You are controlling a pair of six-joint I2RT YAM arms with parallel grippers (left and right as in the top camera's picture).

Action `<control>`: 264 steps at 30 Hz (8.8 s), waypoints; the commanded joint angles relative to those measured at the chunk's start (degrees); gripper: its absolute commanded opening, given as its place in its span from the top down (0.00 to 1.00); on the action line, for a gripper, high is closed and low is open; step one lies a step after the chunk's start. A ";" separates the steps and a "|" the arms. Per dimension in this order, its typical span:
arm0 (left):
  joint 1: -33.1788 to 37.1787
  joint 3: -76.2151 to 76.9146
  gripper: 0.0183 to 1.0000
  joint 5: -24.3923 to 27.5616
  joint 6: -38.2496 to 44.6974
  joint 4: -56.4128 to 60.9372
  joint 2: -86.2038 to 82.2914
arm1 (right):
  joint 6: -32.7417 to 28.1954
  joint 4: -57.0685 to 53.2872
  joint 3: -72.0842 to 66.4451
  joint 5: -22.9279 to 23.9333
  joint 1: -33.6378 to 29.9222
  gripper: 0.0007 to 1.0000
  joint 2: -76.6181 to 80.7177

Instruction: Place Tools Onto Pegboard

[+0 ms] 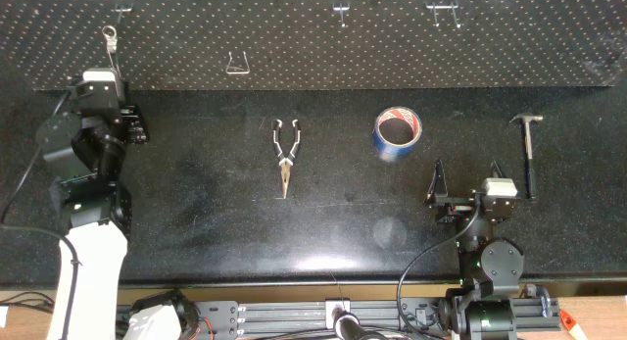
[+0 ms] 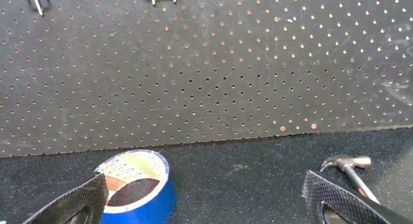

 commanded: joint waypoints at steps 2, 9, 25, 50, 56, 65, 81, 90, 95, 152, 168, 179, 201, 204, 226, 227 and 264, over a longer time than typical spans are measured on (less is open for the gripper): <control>-1.73 1.57 0.99 0.35 0.17 0.79 0.68 | -0.42 -0.31 -0.13 0.94 0.39 0.02 -0.61; -1.73 1.60 0.99 -0.74 0.17 0.81 0.76 | -0.42 -0.31 -0.13 0.94 0.39 0.02 -0.61; -1.73 2.03 0.99 -3.93 0.15 0.79 -2.03 | -0.42 -0.31 -0.13 0.94 0.39 0.02 -0.61; -1.66 2.05 0.99 -4.57 0.13 2.54 0.42 | -0.42 -0.31 -0.13 0.94 0.39 0.02 -0.61; -1.66 2.05 0.99 -4.57 0.13 2.56 1.03 | -0.42 -0.28 -0.13 0.94 0.39 0.02 -0.59; -1.66 2.05 0.99 -4.55 0.13 3.89 2.64 | -0.42 -0.28 -0.13 0.94 0.39 0.02 -0.59; -1.66 3.02 0.99 -4.55 0.13 6.49 6.23 | -0.42 -0.28 -0.13 0.92 0.39 0.02 -0.59; -1.66 3.30 0.99 -4.55 0.11 8.31 9.62 | -0.42 -0.28 -0.13 0.94 0.39 0.02 -0.59; -1.66 3.72 0.99 -4.50 -0.07 10.10 11.21 | -0.42 -0.31 -0.13 0.92 0.39 0.02 -0.59; -1.77 3.80 0.01 0.61 0.13 -23.19 -24.13 | -0.42 -0.28 -0.13 0.92 0.39 0.02 -0.59; -19.52 3.80 0.00 -3.26 0.11 -20.85 -26.69 | -0.42 -0.28 -0.13 0.94 0.39 0.02 -0.59; -40.06 3.80 0.00 -16.90 -27.12 -29.44 -28.85 | -0.42 -0.28 -0.13 0.92 0.39 0.02 -0.59; -49.77 16.55 0.00 -14.80 -50.86 -50.14 -0.26 | -0.42 -0.28 -0.13 0.94 0.39 0.02 -0.59; -49.77 16.55 0.00 -14.49 -50.86 -47.71 3.74 | -0.42 -0.28 -0.13 0.94 0.39 0.02 -0.59; -49.83 18.97 0.00 -25.44 -44.85 -37.62 22.14 | -0.42 -0.28 -0.13 0.94 0.39 0.02 -0.59; -49.83 20.24 0.00 -25.64 -43.76 -38.36 22.97 | -0.42 -0.28 -0.13 0.94 0.39 0.02 -0.59; -48.39 30.32 0.00 -16.98 -48.11 -44.15 37.22 | -0.42 -0.28 -0.13 0.94 0.39 0.02 -0.59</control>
